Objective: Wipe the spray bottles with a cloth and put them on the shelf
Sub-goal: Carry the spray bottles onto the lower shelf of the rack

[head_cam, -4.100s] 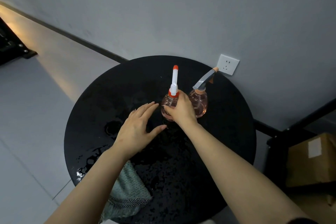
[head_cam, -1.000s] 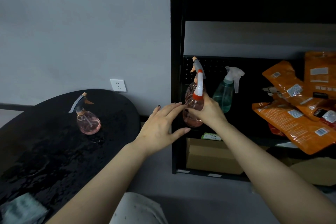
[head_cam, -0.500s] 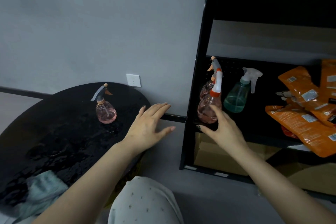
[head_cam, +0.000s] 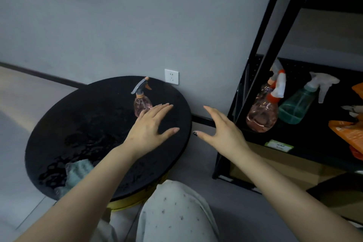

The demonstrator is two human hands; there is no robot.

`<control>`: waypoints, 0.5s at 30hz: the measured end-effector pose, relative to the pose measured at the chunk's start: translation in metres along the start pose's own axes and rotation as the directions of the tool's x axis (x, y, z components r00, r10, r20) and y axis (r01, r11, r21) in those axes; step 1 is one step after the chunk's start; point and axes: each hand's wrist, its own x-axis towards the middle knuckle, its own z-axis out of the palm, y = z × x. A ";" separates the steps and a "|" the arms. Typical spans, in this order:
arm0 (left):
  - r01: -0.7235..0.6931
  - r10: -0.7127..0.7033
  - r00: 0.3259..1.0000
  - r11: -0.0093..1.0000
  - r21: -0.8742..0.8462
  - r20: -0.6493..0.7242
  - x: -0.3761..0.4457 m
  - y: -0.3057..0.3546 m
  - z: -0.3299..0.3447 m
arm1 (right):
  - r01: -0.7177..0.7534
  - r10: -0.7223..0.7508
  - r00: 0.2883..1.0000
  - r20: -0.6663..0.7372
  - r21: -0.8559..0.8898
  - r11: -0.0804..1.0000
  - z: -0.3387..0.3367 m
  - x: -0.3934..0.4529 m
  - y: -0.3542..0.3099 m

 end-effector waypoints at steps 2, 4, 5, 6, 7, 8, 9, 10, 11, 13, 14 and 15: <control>0.023 -0.023 1.000 1.000 0.009 0.000 -0.002 -0.016 -0.002 | 0.028 -0.028 0.999 0.022 -0.007 1.000 0.011 0.012 -0.009; 0.049 -0.049 0.999 0.999 0.013 0.007 -0.004 -0.032 -0.005 | 0.042 -0.041 0.998 0.043 -0.015 0.999 0.024 0.026 -0.016; 0.064 -0.064 0.998 0.998 0.013 0.008 -0.004 -0.040 -0.006 | 0.047 -0.046 0.998 0.049 -0.019 0.999 0.031 0.033 -0.018; 0.079 -0.079 0.997 0.997 0.011 0.006 -0.004 -0.049 -0.008 | 0.049 -0.048 0.997 0.056 -0.022 0.999 0.039 0.040 -0.021; 0.092 -0.092 0.996 0.996 0.011 0.003 -0.004 -0.057 -0.009 | 0.051 -0.049 0.997 0.064 -0.024 0.998 0.047 0.048 -0.023; 0.103 -0.103 0.995 0.995 0.013 -0.002 -0.004 -0.065 -0.011 | 0.052 -0.049 0.996 0.074 -0.028 0.998 0.055 0.056 -0.025; 0.115 -0.115 0.993 0.993 0.018 -0.005 -0.004 -0.073 -0.012 | 0.051 -0.048 0.995 0.085 -0.034 0.998 0.064 0.064 -0.028; 0.131 -0.131 0.991 0.991 0.019 -0.005 -0.003 -0.081 -0.013 | 0.049 -0.045 0.994 0.096 -0.041 0.998 0.072 0.072 -0.030; 0.151 -0.151 0.989 0.988 0.016 -0.005 -0.003 -0.088 -0.013 | 0.045 -0.040 0.994 0.107 -0.047 0.998 0.081 0.081 -0.033; 0.183 -0.182 0.983 0.983 0.009 -0.002 -0.003 -0.103 -0.013 | 0.029 -0.022 0.992 0.124 -0.048 0.998 0.099 0.099 -0.036; 0.193 -0.193 0.981 0.981 0.006 0.000 -0.003 -0.110 -0.012 | 0.017 -0.010 0.991 0.132 -0.045 0.999 0.108 0.108 -0.037; 0.202 -0.202 0.979 0.979 0.001 0.004 -0.003 -0.118 -0.011 | 0.003 0.003 0.990 0.142 -0.044 0.999 0.117 0.117 -0.038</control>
